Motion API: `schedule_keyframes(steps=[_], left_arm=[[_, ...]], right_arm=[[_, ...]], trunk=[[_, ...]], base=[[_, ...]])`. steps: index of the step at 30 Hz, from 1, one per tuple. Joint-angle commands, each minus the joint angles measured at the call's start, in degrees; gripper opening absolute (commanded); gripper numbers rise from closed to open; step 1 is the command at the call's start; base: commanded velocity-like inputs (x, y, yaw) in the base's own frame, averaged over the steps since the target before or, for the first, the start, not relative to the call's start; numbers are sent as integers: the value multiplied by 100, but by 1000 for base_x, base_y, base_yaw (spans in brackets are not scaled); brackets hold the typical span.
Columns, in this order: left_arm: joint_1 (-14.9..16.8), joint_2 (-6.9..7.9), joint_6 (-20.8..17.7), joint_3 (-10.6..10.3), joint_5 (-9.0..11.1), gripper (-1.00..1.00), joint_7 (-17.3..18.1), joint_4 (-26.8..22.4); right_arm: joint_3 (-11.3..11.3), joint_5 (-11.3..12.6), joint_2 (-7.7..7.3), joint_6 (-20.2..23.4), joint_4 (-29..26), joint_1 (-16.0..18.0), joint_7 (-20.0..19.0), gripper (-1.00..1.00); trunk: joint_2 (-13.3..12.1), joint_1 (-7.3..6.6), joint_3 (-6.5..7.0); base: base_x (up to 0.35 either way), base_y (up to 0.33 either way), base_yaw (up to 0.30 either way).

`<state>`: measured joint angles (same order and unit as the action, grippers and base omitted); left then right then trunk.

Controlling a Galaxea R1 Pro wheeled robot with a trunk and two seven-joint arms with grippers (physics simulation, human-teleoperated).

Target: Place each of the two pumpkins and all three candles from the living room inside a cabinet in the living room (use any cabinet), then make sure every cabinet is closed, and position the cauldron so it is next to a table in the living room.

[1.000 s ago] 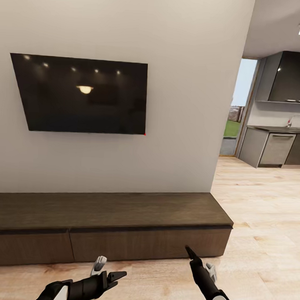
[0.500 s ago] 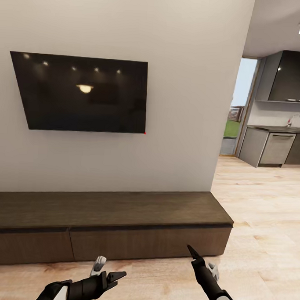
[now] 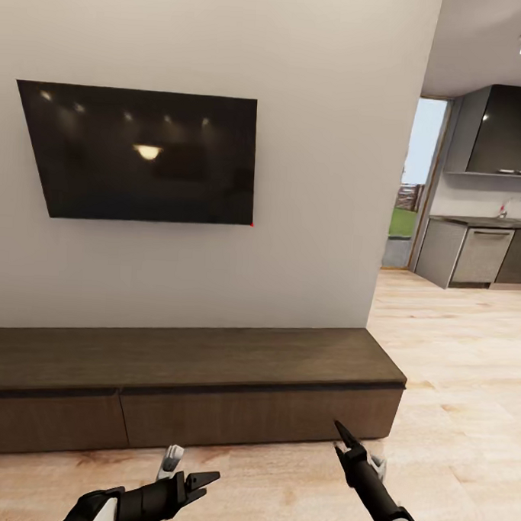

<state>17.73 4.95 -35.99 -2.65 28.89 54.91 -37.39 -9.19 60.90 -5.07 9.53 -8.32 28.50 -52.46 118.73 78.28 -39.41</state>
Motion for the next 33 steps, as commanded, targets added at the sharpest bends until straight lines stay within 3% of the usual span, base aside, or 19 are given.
schedule_keyframes(steps=[1, 8, 33], left_arm=[[3, 3, -40, -24, 41, 100, 20, 46], [2, -11, -31, -37, 29, 100, 63, 202], [2, -2, -22, -51, 20, 100, 108, 205]], right_arm=[[-46, 2, -7, 45, 61, 5, 29, 100], [-52, 26, -44, -253, 288, 6, 223, 100], [-48, 28, -64, -205, 287, 4, 227, 100]], trunk=[[44, 22, -24], [325, 175, -150], [1328, 724, -599]], base=[[0, 0, 0], [0, 0, 0], [0, 0, 0]])
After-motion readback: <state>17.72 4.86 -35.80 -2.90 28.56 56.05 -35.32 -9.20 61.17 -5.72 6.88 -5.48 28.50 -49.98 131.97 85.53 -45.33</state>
